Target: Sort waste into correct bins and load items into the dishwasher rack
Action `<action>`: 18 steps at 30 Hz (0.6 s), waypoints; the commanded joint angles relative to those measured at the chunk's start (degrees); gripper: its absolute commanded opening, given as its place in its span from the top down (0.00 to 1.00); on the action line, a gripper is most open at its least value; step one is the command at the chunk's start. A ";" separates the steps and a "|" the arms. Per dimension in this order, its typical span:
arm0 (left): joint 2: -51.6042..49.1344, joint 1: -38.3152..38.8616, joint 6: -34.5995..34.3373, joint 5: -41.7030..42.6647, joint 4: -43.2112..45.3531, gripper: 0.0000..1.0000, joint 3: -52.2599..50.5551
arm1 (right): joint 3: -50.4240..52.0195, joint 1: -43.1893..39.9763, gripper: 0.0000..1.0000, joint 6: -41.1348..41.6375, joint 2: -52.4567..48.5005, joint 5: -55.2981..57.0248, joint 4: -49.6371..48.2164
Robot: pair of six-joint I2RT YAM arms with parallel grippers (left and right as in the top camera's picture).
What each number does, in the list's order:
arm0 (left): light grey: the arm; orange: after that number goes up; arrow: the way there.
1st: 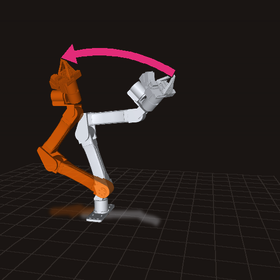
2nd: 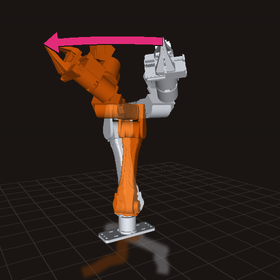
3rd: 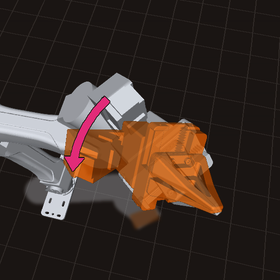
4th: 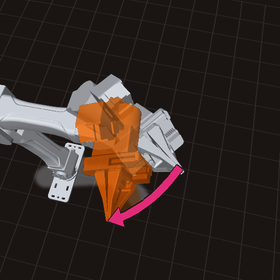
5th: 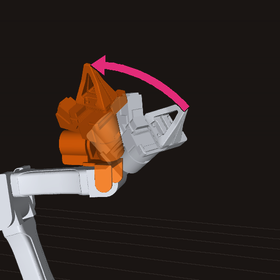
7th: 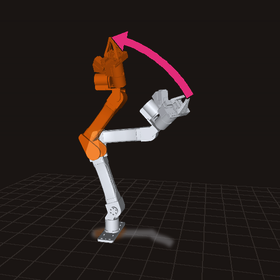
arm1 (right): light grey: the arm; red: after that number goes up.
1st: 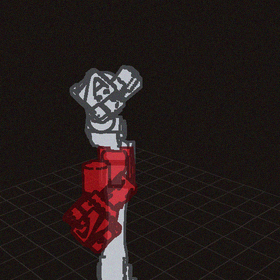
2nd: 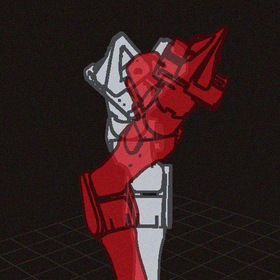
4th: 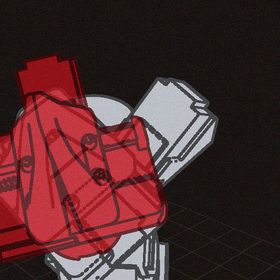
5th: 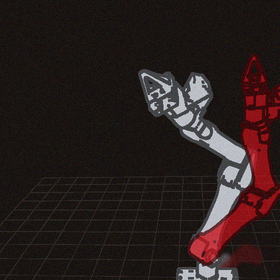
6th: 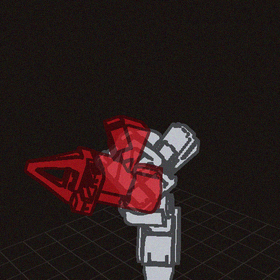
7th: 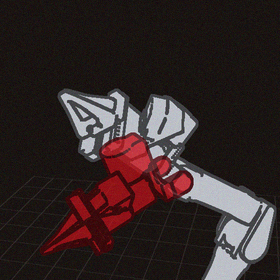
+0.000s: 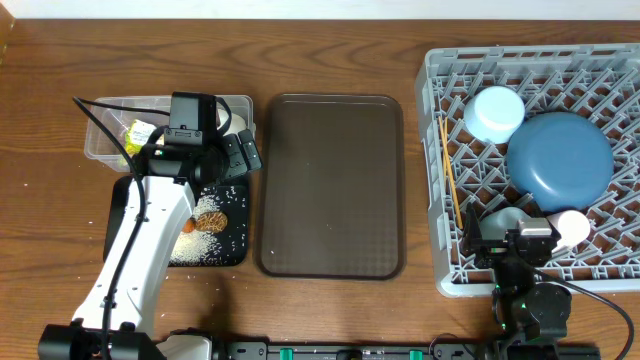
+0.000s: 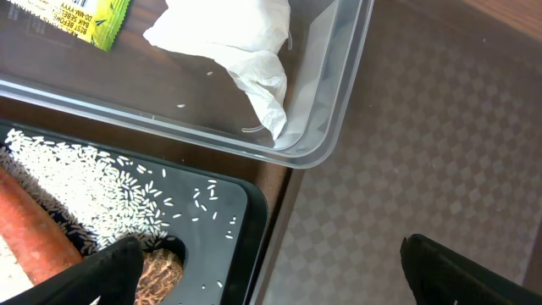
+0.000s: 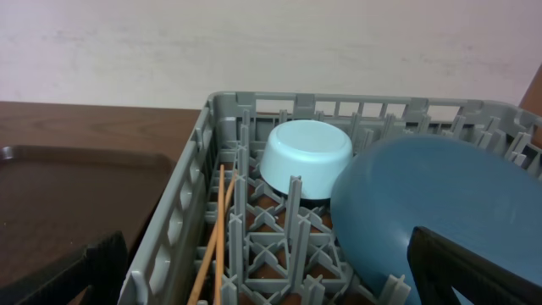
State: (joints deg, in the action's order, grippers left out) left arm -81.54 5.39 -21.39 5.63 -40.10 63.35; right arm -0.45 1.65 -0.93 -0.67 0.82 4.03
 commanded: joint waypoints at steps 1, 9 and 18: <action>1.44 -0.22 -0.31 -0.31 -0.17 0.02 0.61 | 0.15 -0.83 0.01 -0.83 0.33 -0.42 0.17; 11.50 -0.24 0.35 -2.34 -0.11 0.02 -1.49 | 0.15 -0.83 0.01 -0.83 0.33 -0.39 0.17; 29.40 -0.24 0.35 -3.58 13.07 0.02 -23.80 | 0.15 -0.83 0.01 -0.83 0.33 -0.39 0.17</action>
State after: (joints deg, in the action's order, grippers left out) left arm -55.96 5.39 -21.19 3.36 -30.44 45.47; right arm -0.45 1.65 -0.93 -0.67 0.82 4.05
